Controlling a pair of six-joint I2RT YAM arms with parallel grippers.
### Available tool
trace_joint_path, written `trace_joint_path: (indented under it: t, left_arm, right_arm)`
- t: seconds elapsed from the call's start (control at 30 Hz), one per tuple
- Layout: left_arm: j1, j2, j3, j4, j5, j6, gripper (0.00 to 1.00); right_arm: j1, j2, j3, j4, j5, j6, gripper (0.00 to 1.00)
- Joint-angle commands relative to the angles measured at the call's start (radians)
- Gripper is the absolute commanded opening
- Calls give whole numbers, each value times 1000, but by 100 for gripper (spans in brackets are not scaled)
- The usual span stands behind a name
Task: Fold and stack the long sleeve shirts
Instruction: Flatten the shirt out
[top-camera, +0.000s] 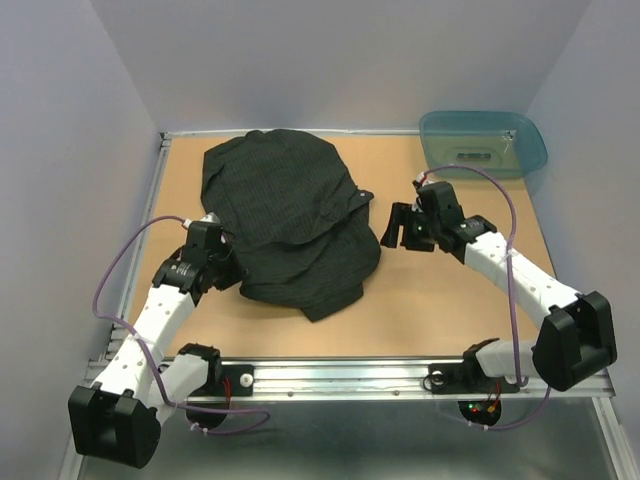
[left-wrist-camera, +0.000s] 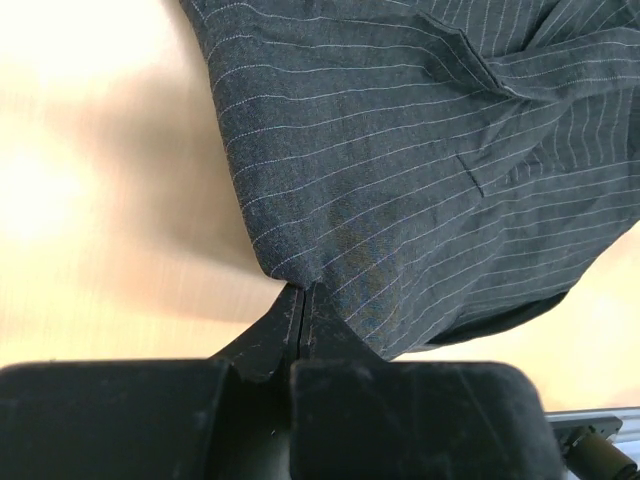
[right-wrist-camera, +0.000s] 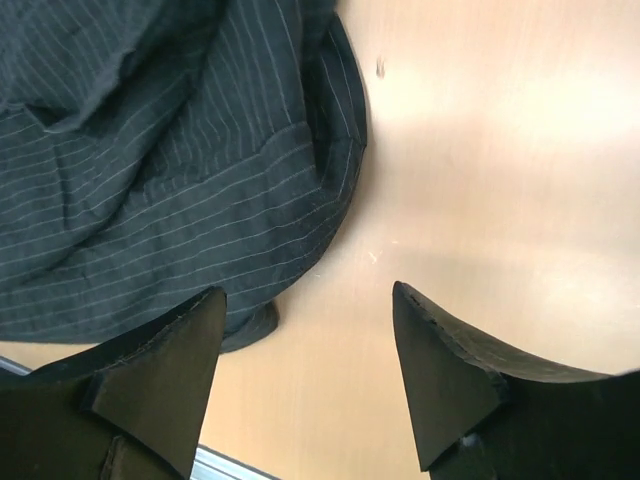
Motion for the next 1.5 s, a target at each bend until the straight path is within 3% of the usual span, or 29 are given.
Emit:
trace_joint_path:
  t: [0.0, 0.17, 0.37, 0.7, 0.97, 1.27, 1.33, 1.43, 1.47]
  left_arm:
    - [-3, -19, 50, -5, -8, 21, 0]
    - [-3, -28, 124, -65, -82, 61, 0]
    - [-3, -57, 124, -78, -58, 61, 0]
    - [-3, -76, 145, -95, -50, 58, 0]
    - [-3, -64, 276, -118, -53, 69, 0]
    - [-3, -62, 254, -107, -36, 75, 0]
    - [-3, -65, 254, -108, -41, 75, 0]
    - [-3, -67, 259, -110, -56, 78, 0]
    - [-3, -65, 262, -108, -73, 78, 0]
  right_arm:
    - [-6, -9, -127, 239, -50, 127, 72]
    - [-29, 35, -278, 457, -34, 206, 68]
    - [-87, 158, -295, 669, -54, 235, 60]
    - [-87, 458, -91, 762, -128, 198, 60]
    - [-84, 580, -68, 882, -163, 267, 64]
    - [-41, 693, 1, 841, -194, 232, 64]
    - [-26, 715, 4, 839, -194, 232, 61]
    - [-21, 707, -10, 839, -174, 228, 40]
    - [-21, 693, -5, 833, -159, 215, 24]
